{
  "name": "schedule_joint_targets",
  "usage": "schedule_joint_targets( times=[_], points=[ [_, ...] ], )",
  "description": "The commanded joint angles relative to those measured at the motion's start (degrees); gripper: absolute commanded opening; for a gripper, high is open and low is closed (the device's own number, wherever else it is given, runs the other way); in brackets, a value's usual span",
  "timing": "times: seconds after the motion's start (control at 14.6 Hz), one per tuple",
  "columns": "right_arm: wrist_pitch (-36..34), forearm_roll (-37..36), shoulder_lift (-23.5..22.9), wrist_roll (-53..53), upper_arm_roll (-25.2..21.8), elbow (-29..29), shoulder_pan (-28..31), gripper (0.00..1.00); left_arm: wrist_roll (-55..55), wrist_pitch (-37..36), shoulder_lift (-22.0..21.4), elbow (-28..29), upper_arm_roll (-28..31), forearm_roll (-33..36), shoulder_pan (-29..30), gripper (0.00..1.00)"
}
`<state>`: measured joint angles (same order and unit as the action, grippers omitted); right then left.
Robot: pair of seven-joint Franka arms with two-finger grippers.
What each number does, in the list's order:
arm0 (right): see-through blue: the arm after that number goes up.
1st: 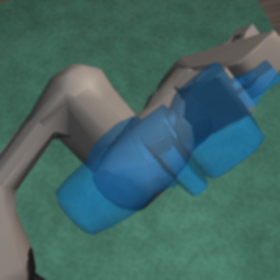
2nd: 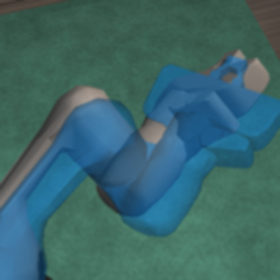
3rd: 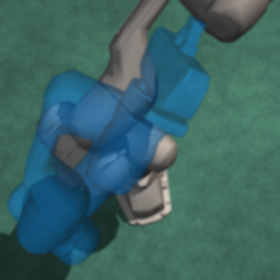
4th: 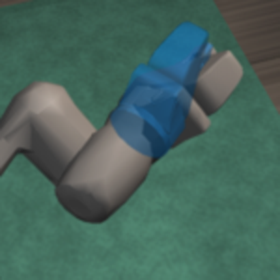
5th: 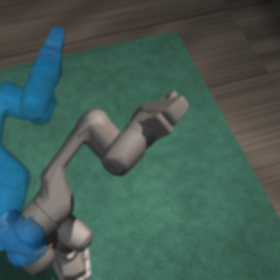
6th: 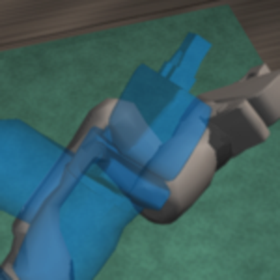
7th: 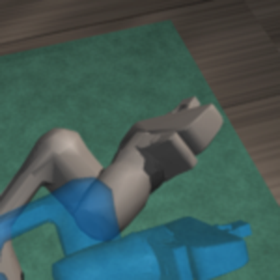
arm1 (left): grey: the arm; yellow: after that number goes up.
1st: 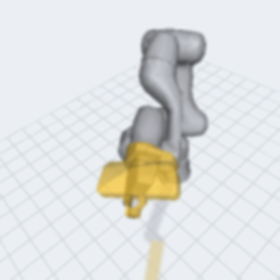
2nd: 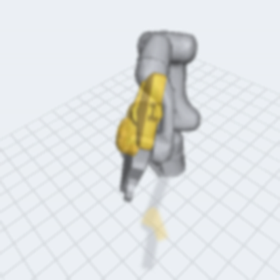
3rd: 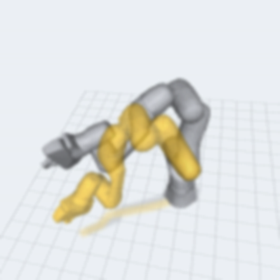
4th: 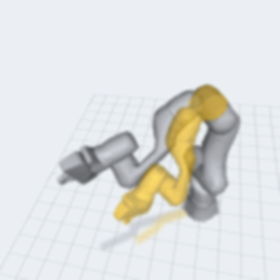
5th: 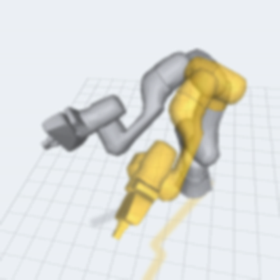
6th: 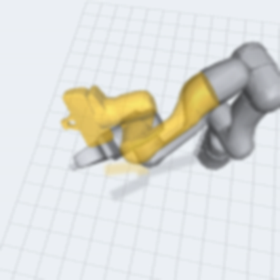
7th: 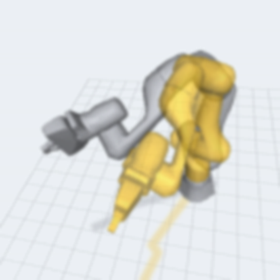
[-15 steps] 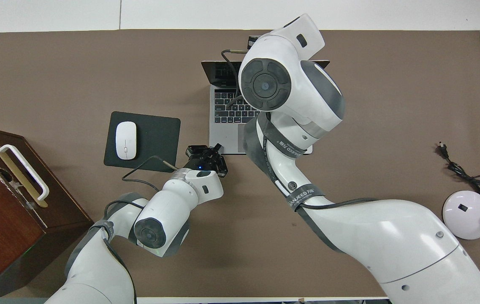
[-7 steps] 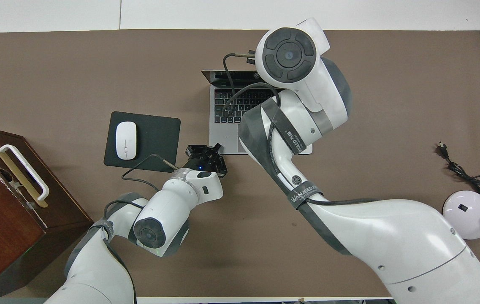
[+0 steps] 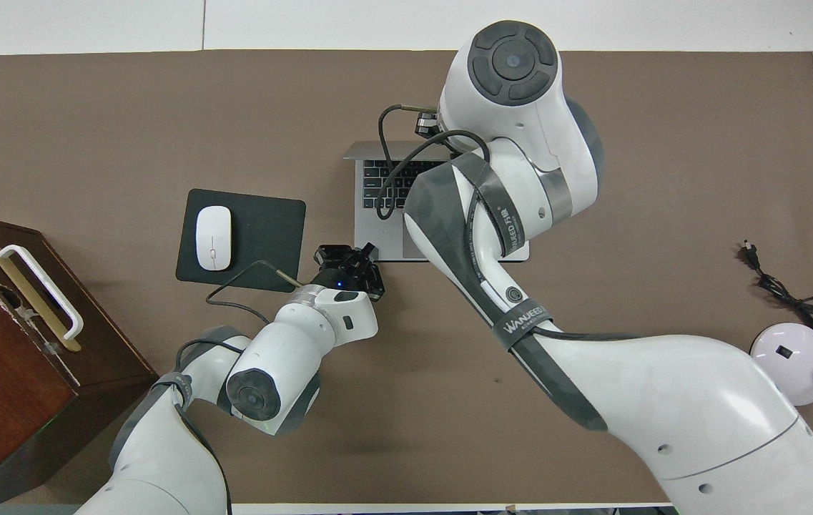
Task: Close laptop with both arms
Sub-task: 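Press the screen down onto the keyboard with the right gripper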
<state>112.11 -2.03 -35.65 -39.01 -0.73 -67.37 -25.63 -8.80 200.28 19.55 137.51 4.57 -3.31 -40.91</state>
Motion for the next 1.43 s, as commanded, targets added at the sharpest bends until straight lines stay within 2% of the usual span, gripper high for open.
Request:
schedule_joint_targets(
  times=[0.0, 0.27, 0.82, 0.96, 1.37],
  points=[
    [-2.9, 3.8, -0.2, 4.3, 1.0, 0.1, 1.6, 0.00, -2.1, 0.4, 2.2, 0.9, 0.8, -0.7, 0.8, 0.00],
    [-4.5, 7.1, -0.7, 5.4, 1.0, 0.0, 2.5, 0.00, -2.4, 0.4, 2.3, 0.9, 0.8, -0.7, 0.8, 0.00],
    [-5.1, 9.2, -4.8, 6.1, 1.0, -0.5, 3.3, 0.00, -2.4, 0.4, 2.3, 0.9, 0.8, -0.7, 0.9, 0.00],
    [-5.1, 12.0, -4.9, 5.9, 1.0, -0.5, 3.4, 0.00, -2.4, 0.4, 2.3, 0.9, 0.8, -0.7, 0.9, 0.00],
    [-5.0, 13.2, -5.8, 5.7, 1.0, -0.7, 3.6, 0.00, -2.4, 0.4, 2.3, 0.9, 0.8, -0.7, 0.9, 0.00]
  ],
)
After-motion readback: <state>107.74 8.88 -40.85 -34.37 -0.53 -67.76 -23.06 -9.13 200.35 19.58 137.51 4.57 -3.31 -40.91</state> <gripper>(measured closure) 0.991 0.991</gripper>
